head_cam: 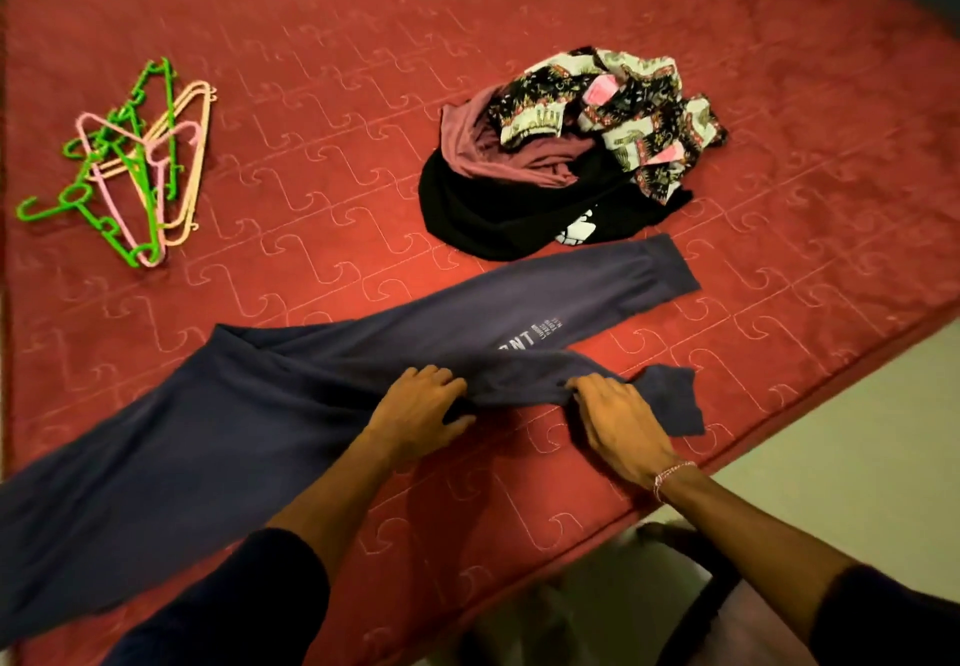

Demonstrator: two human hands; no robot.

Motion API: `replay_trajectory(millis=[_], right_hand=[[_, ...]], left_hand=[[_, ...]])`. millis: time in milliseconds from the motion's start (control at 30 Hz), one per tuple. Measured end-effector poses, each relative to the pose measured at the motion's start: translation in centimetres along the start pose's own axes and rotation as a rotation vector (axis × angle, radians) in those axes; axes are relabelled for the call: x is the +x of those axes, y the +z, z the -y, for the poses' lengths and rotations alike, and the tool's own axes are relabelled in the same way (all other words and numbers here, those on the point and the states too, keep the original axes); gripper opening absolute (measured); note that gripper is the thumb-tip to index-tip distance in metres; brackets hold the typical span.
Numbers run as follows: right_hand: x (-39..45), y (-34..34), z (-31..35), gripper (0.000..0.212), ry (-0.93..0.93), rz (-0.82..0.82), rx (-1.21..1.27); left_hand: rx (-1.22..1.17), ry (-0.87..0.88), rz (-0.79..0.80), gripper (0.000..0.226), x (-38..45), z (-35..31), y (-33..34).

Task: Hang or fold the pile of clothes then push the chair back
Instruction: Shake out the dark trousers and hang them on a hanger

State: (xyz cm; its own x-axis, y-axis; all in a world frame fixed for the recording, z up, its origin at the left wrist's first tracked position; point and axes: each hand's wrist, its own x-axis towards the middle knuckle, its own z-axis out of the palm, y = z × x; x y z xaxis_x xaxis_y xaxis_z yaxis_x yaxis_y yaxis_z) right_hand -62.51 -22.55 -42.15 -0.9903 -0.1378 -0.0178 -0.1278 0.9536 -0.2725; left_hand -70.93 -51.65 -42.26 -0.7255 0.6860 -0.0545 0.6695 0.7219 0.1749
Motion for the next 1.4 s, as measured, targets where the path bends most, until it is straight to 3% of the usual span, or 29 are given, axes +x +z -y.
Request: replay_trajectory(millis=[133, 233, 300, 533, 867, 967, 1033, 1100, 1267, 1400], right_hand=[[1.8, -3.2, -0.2, 0.020, 0.081, 0.102, 0.257], [3.6, -4.9, -1.1, 0.040, -0.049, 0.081, 0.158], [5.1, -5.2, -2.3, 0.036, -0.090, 0.133, 0.106], [10.6, -7.7, -10.3, 0.024, 0.302, 0.121, 0.108], [18.3, -8.3, -18.6, 0.015, 0.417, 0.198, 0.260], [19.7, -7.7, -20.5, 0.028, 0.611, 0.180, 0.493], [19.7, -6.8, -21.3, 0.024, 0.675, 0.139, 0.731], [19.5, -6.0, -21.5, 0.014, 0.697, 0.060, 0.797], [19.5, -4.5, -21.4, 0.017, 0.510, -0.165, 0.385], [20.3, -3.7, -21.6, 0.025, 0.418, -0.044, 0.170]], left_hand=[[-0.128, -0.160, -0.099, 0.020, 1.5, 1.2, -1.2], [-0.186, -0.215, -0.126, 0.021, 2.9, 2.1, -1.9], [-0.211, -0.245, -0.129, 0.021, 4.0, 2.7, -2.1], [-0.262, -0.401, -0.082, 0.010, 7.7, 4.7, -1.4], [-0.218, -0.499, -0.020, 0.016, 12.7, 5.3, 0.0], [-0.206, -0.534, 0.002, 0.015, 14.2, 4.7, 0.1], [-0.200, -0.529, -0.012, 0.017, 15.0, 4.1, 0.2], [-0.192, -0.483, -0.013, 0.018, 16.0, 3.3, 0.5], [-0.157, -0.470, -0.062, 0.013, 18.1, 2.7, 1.2], [-0.023, -0.471, -0.090, 0.012, 18.0, 2.5, 2.2]])
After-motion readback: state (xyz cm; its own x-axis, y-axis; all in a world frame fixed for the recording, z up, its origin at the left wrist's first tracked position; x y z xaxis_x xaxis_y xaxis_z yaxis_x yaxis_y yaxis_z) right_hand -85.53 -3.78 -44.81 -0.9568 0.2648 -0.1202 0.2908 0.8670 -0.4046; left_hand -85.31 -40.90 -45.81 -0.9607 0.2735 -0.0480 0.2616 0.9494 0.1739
